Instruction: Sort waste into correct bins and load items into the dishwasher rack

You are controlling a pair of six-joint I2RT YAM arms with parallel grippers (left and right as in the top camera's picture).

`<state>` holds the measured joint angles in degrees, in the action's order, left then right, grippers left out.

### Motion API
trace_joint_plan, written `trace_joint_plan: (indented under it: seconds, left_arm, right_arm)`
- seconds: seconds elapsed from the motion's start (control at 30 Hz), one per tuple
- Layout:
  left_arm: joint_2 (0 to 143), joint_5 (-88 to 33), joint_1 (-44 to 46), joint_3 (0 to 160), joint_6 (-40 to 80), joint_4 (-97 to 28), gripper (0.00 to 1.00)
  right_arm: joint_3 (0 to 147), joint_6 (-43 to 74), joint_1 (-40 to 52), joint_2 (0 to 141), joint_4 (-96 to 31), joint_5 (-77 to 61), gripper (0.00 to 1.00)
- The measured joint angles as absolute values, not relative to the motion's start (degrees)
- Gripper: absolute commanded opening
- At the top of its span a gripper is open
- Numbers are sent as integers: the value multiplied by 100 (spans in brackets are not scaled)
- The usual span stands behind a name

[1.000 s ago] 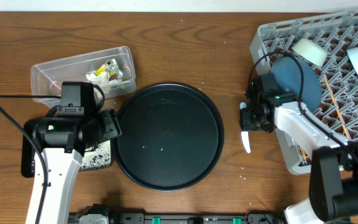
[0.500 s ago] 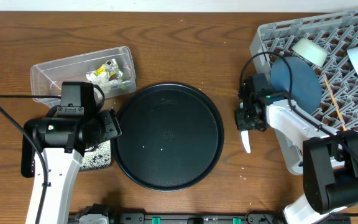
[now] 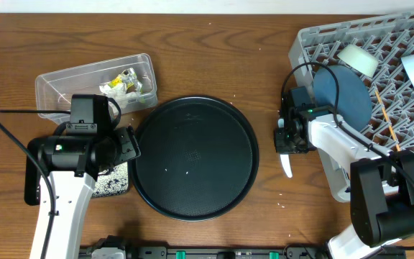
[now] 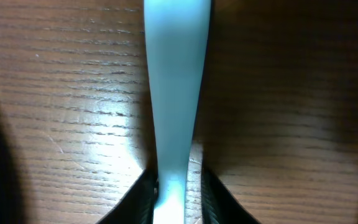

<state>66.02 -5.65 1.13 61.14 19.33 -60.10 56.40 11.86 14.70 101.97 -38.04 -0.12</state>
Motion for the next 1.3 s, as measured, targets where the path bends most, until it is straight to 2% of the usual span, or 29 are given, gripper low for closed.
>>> trace_joint_plan:
  seconds: [0.57, 0.9, 1.3]
  left_arm:
    - [6602, -565, 113, 6114, 1933, -6010, 68]
    - [6602, -565, 113, 6114, 1933, -6010, 68]
    - [6602, -565, 113, 6114, 1933, -6010, 68]
  right_arm:
    - [5647, 1262, 1470, 10197, -3859, 19, 4]
    - [5666, 1262, 1470, 10197, -4486, -287, 2]
    - [5658, 1262, 1470, 10191, -4678, -582, 1]
